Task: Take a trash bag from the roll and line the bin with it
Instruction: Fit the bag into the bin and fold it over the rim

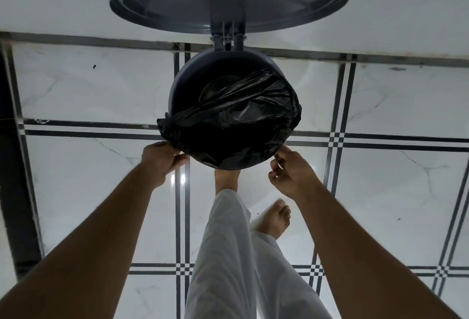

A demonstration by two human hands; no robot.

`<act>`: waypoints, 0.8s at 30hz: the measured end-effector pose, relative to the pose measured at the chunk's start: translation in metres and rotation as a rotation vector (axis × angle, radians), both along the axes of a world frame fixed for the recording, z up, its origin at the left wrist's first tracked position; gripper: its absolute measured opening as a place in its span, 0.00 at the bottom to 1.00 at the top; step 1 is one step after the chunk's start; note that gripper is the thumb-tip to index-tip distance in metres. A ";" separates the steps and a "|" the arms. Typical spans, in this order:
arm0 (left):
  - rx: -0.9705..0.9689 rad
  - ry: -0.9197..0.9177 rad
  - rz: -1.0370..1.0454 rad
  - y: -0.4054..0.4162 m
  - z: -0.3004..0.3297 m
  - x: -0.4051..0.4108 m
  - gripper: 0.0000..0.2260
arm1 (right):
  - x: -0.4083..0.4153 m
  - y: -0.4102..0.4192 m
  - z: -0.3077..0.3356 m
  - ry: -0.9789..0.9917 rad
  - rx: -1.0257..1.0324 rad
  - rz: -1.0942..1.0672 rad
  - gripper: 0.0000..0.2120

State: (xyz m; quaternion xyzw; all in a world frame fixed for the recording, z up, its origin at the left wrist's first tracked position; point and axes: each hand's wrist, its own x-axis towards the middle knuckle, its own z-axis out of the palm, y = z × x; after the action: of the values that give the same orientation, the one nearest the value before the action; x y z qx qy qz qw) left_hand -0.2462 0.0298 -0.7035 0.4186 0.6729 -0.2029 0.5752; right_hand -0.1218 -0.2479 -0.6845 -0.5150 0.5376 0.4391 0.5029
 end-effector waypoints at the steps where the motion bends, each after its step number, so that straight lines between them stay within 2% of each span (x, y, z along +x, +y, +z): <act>1: 0.007 -0.009 0.017 0.005 -0.001 0.002 0.07 | 0.006 0.001 0.000 -0.019 -0.015 0.010 0.06; 5: -0.035 -0.105 0.347 0.027 0.015 0.011 0.08 | 0.035 0.007 0.012 -0.169 -0.135 0.014 0.09; 8: 0.063 -0.195 0.423 0.032 0.039 0.024 0.08 | 0.046 0.013 0.020 -0.520 -0.423 0.226 0.09; 10: 0.170 -0.250 0.295 0.025 0.054 0.033 0.08 | 0.051 0.020 0.024 -0.819 -0.526 0.452 0.15; 11: 0.225 -0.292 0.149 0.020 0.058 0.036 0.12 | 0.054 0.026 0.024 -0.931 -0.482 0.546 0.17; 13: 0.337 -0.316 -0.203 0.014 0.061 0.039 0.22 | 0.061 0.036 0.023 -1.020 -0.389 0.754 0.22; 14: 0.400 -0.297 -0.358 0.013 0.059 0.040 0.24 | 0.064 0.040 0.021 -1.032 -0.375 0.848 0.22; 16: 0.509 -0.270 -0.507 0.018 0.054 0.041 0.19 | 0.072 0.043 0.016 -1.060 -0.411 0.926 0.19; 18: 0.613 -0.234 -0.544 0.029 0.050 0.045 0.11 | 0.082 0.041 0.010 -1.091 -0.472 0.946 0.15; 20: 0.647 -0.202 -0.550 0.043 0.044 0.056 0.12 | 0.092 0.039 0.007 -1.135 -0.483 0.989 0.14; 24: 0.326 -0.261 -0.312 0.079 0.029 0.090 0.18 | 0.119 0.033 0.007 -1.172 -0.414 1.059 0.10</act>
State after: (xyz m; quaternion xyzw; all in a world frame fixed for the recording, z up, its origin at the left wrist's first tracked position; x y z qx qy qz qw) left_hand -0.1562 0.1083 -0.6744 0.6270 0.5441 -0.1222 0.5440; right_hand -0.0029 -0.2151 -0.6777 -0.9294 -0.0574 0.1695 0.3228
